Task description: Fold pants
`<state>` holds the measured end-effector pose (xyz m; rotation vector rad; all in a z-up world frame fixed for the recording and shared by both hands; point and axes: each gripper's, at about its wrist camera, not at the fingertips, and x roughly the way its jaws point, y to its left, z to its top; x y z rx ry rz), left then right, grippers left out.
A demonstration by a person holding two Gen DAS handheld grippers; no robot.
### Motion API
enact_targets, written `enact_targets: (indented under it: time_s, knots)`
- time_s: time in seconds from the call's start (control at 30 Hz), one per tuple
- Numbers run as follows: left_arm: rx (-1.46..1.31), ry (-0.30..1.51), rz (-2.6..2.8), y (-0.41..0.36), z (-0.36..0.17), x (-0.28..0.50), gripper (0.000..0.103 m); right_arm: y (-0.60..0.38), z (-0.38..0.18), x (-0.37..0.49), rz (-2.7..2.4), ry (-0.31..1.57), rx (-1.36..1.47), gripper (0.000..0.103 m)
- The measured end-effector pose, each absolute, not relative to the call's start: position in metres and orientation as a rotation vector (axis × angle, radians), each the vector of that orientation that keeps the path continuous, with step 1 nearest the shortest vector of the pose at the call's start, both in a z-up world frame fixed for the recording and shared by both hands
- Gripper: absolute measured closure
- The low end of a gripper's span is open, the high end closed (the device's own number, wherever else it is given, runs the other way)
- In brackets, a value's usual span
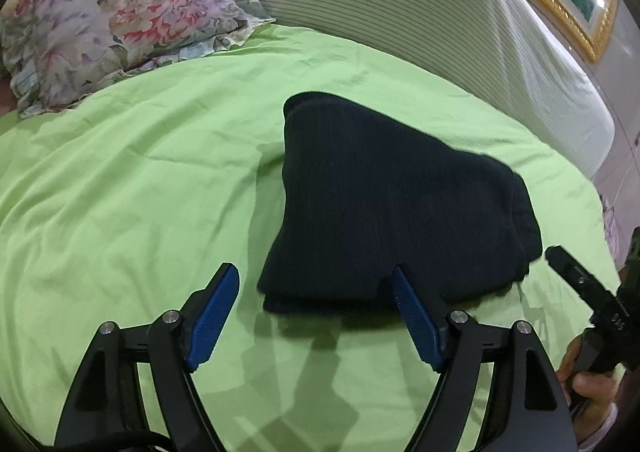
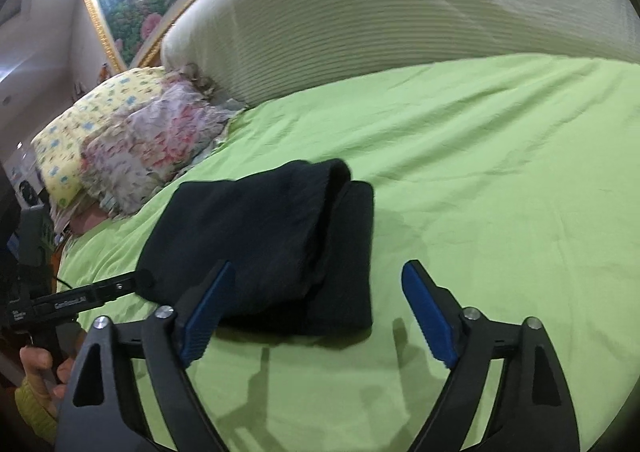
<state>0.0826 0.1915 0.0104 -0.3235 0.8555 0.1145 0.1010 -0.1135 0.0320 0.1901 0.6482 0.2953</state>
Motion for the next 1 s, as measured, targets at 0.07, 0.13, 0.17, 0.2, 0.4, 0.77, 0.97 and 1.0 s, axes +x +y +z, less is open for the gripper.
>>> enact_targets:
  time_s: [0.07, 0.13, 0.17, 0.2, 0.4, 0.77, 0.97, 1.0]
  knots:
    - [-0.305, 0.844, 0.124, 0.188, 0.011, 0.073, 0.024, -0.109, 0.032, 0.092, 0.298, 0.633, 0.168, 0.012]
    - [-0.295, 0.835, 0.139, 0.186, 0.012, 0.064, 0.022, -0.102, 0.032, 0.082, 0.301, 0.616, 0.142, 0.01]
    - [-0.295, 0.832, 0.142, 0.185, 0.012, 0.06, 0.022, -0.099, 0.032, 0.079, 0.304, 0.609, 0.131, 0.01]
    - [-0.296, 0.83, 0.144, 0.185, 0.013, 0.057, 0.022, -0.093, 0.032, 0.073, 0.304, 0.601, 0.106, 0.009]
    - [-0.292, 0.824, 0.174, 0.182, 0.017, 0.04, 0.019, -0.075, 0.031, 0.052, 0.311, 0.572, 0.018, 0.006]
    - [-0.192, 0.757, 0.172, 0.168, 0.026, 0.024, 0.008, -0.069, 0.023, 0.039, 0.267, 0.53, -0.075, 0.001]
    - [-0.155, 0.749, 0.162, 0.16, 0.026, 0.023, 0.004, -0.073, 0.012, 0.038, 0.253, 0.543, -0.065, 0.001]
    - [-0.141, 0.744, 0.169, 0.158, 0.026, 0.022, 0.004, -0.074, 0.011, 0.039, 0.254, 0.549, -0.055, 0.001]
